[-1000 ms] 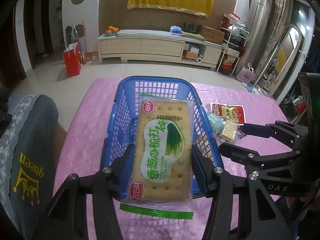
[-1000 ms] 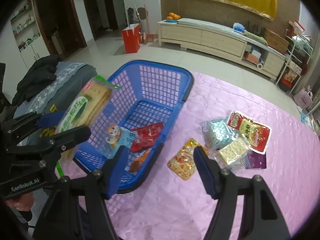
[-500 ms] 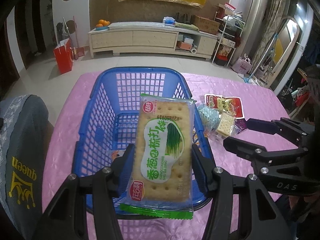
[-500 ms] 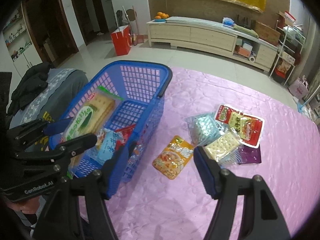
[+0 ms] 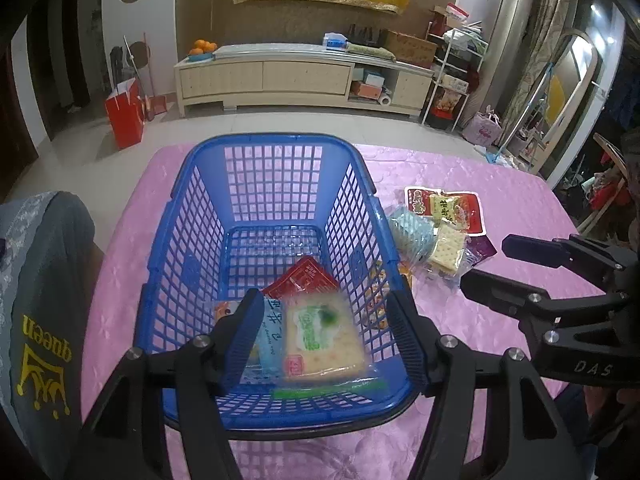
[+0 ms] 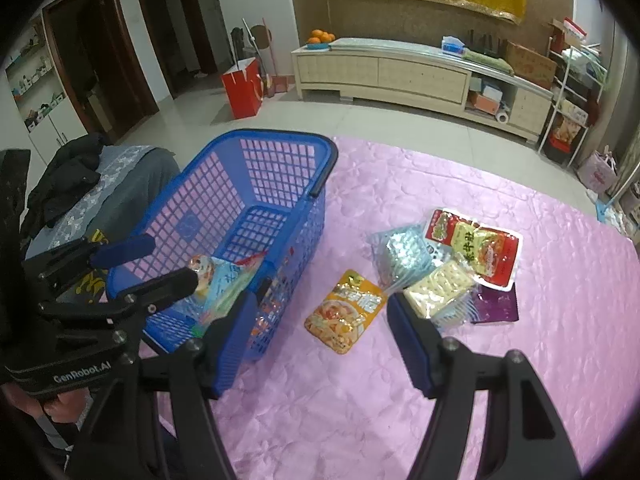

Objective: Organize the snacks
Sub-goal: 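Lower the cracker packet into the basket and open the left tool, then withdraw both open tools from the basket toward the remaining snacks, then reach into the snack pile and grasp the clear cracker packet with the left tool, then grasp the clear blue-striped bag with the right tool while the left tool holds the crackers, then carry both bags over the blue basket and open the left tool to drop the crackers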

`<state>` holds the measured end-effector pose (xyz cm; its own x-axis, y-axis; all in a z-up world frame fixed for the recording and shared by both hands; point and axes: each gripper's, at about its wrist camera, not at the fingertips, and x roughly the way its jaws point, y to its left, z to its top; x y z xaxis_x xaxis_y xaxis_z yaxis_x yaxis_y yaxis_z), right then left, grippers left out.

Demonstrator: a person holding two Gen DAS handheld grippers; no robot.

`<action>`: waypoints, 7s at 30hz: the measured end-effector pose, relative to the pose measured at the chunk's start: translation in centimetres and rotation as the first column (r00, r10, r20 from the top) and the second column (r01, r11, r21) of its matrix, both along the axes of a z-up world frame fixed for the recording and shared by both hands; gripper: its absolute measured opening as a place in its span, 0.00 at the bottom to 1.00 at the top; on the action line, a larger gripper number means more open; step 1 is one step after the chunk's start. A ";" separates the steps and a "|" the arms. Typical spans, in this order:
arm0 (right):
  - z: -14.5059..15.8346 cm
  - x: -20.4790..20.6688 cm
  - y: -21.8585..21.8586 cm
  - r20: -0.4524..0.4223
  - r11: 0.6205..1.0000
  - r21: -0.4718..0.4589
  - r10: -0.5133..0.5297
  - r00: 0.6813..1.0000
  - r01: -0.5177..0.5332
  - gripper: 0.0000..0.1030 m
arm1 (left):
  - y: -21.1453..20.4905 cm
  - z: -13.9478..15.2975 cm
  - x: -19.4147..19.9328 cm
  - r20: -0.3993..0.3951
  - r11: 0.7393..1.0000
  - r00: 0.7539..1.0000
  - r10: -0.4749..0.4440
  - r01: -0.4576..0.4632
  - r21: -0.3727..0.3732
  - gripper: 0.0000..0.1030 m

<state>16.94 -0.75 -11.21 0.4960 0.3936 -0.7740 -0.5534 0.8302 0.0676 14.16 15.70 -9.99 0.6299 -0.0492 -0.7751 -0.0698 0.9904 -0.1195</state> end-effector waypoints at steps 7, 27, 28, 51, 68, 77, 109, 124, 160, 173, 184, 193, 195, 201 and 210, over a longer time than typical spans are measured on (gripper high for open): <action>1.9 -1.3 -1.5 0.030 1.000 0.020 -0.012 0.999 0.012 0.70 | -0.9 2.3 -1.5 0.046 1.000 0.999 -0.018 0.018 0.005 0.62; 3.9 -4.1 -10.9 0.087 0.990 0.042 -0.138 0.987 0.135 0.70 | -11.1 4.7 -3.8 0.104 0.981 0.979 -0.177 0.167 0.095 0.72; 3.8 -4.1 -11.4 0.085 0.989 0.043 -0.145 0.986 0.142 0.70 | -11.7 4.6 -3.7 0.102 0.979 0.977 -0.187 0.178 0.095 0.72; -1.0 1.0 -16.4 0.029 0.982 0.014 -0.190 0.981 0.190 0.70 | -16.6 -0.5 1.3 0.017 0.981 0.981 -0.191 0.190 0.044 0.72; -6.3 8.7 -15.7 0.006 0.979 -0.020 -0.201 0.980 0.201 0.70 | -16.5 -6.2 10.0 -0.061 0.991 0.989 -0.135 0.135 0.009 0.72; -8.5 11.0 -15.7 -0.040 0.982 -0.042 -0.186 0.982 0.184 0.70 | -17.0 -8.6 13.8 -0.105 0.986 0.982 -0.156 0.161 0.036 0.72; -9.7 11.2 -17.4 -0.083 0.975 -0.011 -0.220 0.972 0.220 0.70 | -20.1 -11.0 14.8 -0.191 0.957 0.950 -0.247 0.270 0.105 0.34; -9.9 10.3 -12.0 -0.141 0.999 0.025 -0.038 0.989 0.042 0.70 | -16.0 -7.7 9.2 -0.064 0.988 0.994 -0.086 0.093 0.120 0.34; -4.9 5.8 -7.8 -0.030 0.987 -0.108 0.121 0.992 -0.123 0.56 | -14.9 -6.8 6.3 -0.067 0.993 0.995 -0.072 0.078 0.088 0.34; 2.8 -2.2 -8.4 0.088 0.997 -0.044 0.062 0.994 -0.059 0.56 | -13.9 2.0 -1.7 0.066 0.993 0.994 -0.084 0.078 0.090 0.34; 6.0 -6.4 -4.8 0.130 0.996 0.022 0.083 0.988 -0.087 0.56 | -9.2 6.6 -7.1 0.152 0.992 0.985 -0.079 0.062 0.113 0.34; 7.4 -6.1 -0.7 0.142 0.992 0.053 0.109 0.984 -0.117 0.56 | -4.5 8.1 -8.5 0.174 0.991 0.984 -0.043 0.019 0.135 0.34; 7.4 -5.8 0.1 0.142 0.991 0.056 0.112 0.984 -0.121 0.56 | -3.5 8.3 -8.4 0.173 0.991 0.984 -0.034 0.011 0.134 0.34; 6.2 -4.6 2.5 0.119 0.990 0.049 0.128 0.985 -0.135 0.56 | -0.6 7.9 -7.4 0.152 0.993 0.988 0.001 -0.019 0.114 0.34; 4.0 -2.0 5.7 0.065 0.988 0.016 0.155 0.986 -0.157 0.56 | 1.8 5.6 -5.0 0.096 0.996 0.995 0.011 -0.020 0.092 0.34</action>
